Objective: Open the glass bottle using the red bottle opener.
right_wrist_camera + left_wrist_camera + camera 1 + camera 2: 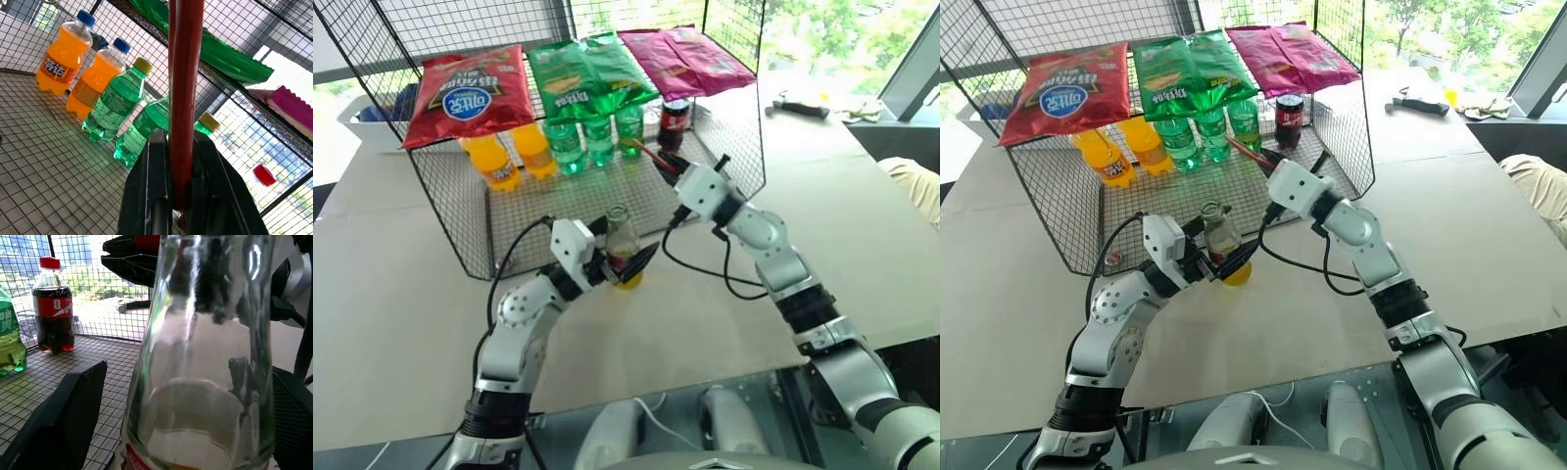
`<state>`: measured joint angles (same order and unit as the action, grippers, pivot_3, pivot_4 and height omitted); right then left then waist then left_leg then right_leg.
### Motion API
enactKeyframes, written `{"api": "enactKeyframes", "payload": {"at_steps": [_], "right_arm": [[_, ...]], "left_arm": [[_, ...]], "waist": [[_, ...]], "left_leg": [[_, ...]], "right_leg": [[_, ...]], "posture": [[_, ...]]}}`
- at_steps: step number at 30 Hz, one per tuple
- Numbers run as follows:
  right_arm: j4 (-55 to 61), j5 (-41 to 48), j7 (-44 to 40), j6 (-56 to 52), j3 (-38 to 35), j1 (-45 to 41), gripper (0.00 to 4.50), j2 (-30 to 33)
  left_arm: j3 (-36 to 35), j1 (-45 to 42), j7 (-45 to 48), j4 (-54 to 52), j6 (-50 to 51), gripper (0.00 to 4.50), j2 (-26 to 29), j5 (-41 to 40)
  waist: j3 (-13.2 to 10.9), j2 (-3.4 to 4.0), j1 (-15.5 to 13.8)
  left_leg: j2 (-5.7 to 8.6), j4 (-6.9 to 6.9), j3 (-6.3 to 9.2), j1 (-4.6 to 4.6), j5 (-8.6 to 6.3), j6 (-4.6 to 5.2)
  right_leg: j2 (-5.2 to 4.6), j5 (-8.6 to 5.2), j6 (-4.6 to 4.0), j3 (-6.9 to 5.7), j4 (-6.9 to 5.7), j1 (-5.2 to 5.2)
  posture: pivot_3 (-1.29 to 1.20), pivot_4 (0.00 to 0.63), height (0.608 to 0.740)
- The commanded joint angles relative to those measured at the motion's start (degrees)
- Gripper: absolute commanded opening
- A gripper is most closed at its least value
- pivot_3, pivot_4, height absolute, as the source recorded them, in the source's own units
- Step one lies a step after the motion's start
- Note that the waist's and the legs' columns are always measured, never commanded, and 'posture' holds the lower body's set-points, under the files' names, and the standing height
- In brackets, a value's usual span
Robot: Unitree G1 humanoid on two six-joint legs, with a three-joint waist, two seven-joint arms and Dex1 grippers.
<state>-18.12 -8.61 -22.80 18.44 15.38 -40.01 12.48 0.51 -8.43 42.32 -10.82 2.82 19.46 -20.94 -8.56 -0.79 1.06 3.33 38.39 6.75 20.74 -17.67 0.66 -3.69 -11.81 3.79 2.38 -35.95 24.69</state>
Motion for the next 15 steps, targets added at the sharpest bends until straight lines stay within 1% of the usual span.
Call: {"api": "enactKeyframes", "payload": {"at_steps": [1,3,6,8,9,10,11,12,14,15], "right_arm": [[5.62,5.01,-3.17,-7.92,-1.87,2.69,0.0,-0.84],[9.78,8.24,-5.83,-16.68,-2.07,5.89,0.0,-0.86],[15.47,10.9,-8.3,-25.28,-1.82,10.23,0.0,-0.27],[19.45,12.66,-8.34,-30.96,-2.47,13.05,0.0,-0.28],[21.51,13.61,-8.04,-33.67,-2.95,14.39,0.88,-0.46],[23.4,14.47,-7.85,-36.2,-3.34,15.48,1.15,-0.54],[25.32,15.38,-7.66,-38.44,-3.76,16.67,1.66,-0.55],[26.97,16.0,-7.34,-40.17,-4.18,17.68,2.05,-0.56],[29.84,16.87,-6.88,-43.18,-5.13,19.65,3.16,0.0],[31.06,17.2,-6.73,-44.41,-5.75,20.75,3.45,0.54]], "left_arm": [[-0.47,0.99,0.6,-2.93,-0.87,4.47,0.83,-0.73],[-0.67,2.02,0.86,-3.71,-0.67,4.47,1.45,-0.95],[-0.88,3.38,0.92,-4.32,-0.59,4.47,2.15,-0.91],[-1.03,4.25,0.85,-4.66,-0.61,4.47,2.54,-0.85],[-1.15,4.79,0.89,-4.84,-0.78,4.5,2.81,-0.7],[-1.25,5.23,0.86,-4.98,-0.99,4.5,3.06,-0.48],[-1.39,5.77,0.81,-5.18,-1.2,4.5,3.25,-0.38],[-1.56,6.27,0.68,-5.41,-1.34,4.5,3.4,-0.36],[-1.86,7.43,0.33,-6.06,-1.35,4.5,3.7,-0.33],[-2.04,8.14,0.14,-6.49,-1.31,4.5,3.89,-0.29]], "waist": [[0.0,0.0,0.01],[0.0,0.0,0.0],[-0.01,0.01,-0.09],[-0.01,0.01,-0.15],[-0.01,0.01,-0.15],[-0.01,0.01,-0.15],[-0.01,0.01,-0.15],[-0.01,0.02,-0.17],[-0.01,0.01,-0.19],[-0.01,0.01,-0.19]], "left_leg": [[0.0,0.0,0.0,0.0,0.0,0.0],[-0.03,-0.01,0.0,0.01,0.0,0.0],[-0.06,-0.04,0.01,0.02,0.0,0.01],[-0.06,-0.04,0.01,0.03,-0.01,0.01],[-0.06,-0.04,0.0,0.02,-0.01,0.01],[-0.06,-0.04,0.0,0.02,-0.01,0.01],[-0.07,-0.04,0.0,0.02,-0.01,0.01],[-0.07,-0.04,0.01,0.01,-0.01,0.01],[-0.07,-0.04,0.0,0.01,-0.01,0.01],[-0.08,-0.04,0.0,0.01,-0.01,0.01]], "right_leg": [[0.0,0.0,0.0,0.0,0.0,0.0],[0.0,0.0,0.0,0.01,0.01,0.01],[-0.01,0.0,-0.01,0.01,0.03,0.02],[-0.01,0.0,-0.01,0.0,0.02,0.02],[-0.01,0.0,0.0,0.01,0.02,0.02],[-0.01,0.0,0.0,0.01,0.01,0.02],[0.0,0.0,0.0,0.01,0.01,0.02],[0.0,0.0,0.0,0.01,0.0,0.02],[0.0,0.0,0.0,0.0,0.0,0.02],[0.0,0.0,0.0,0.0,0.0,0.01]], "posture": [[0.0,0.15,0.74],[0.0,0.15,0.74],[0.0,0.15,0.74],[0.0,0.15,0.74],[0.0,0.15,0.74],[0.0,0.15,0.74],[0.0,0.15,0.74],[0.0,0.15,0.74],[0.0,0.15,0.74],[0.0,0.15,0.74]]}}
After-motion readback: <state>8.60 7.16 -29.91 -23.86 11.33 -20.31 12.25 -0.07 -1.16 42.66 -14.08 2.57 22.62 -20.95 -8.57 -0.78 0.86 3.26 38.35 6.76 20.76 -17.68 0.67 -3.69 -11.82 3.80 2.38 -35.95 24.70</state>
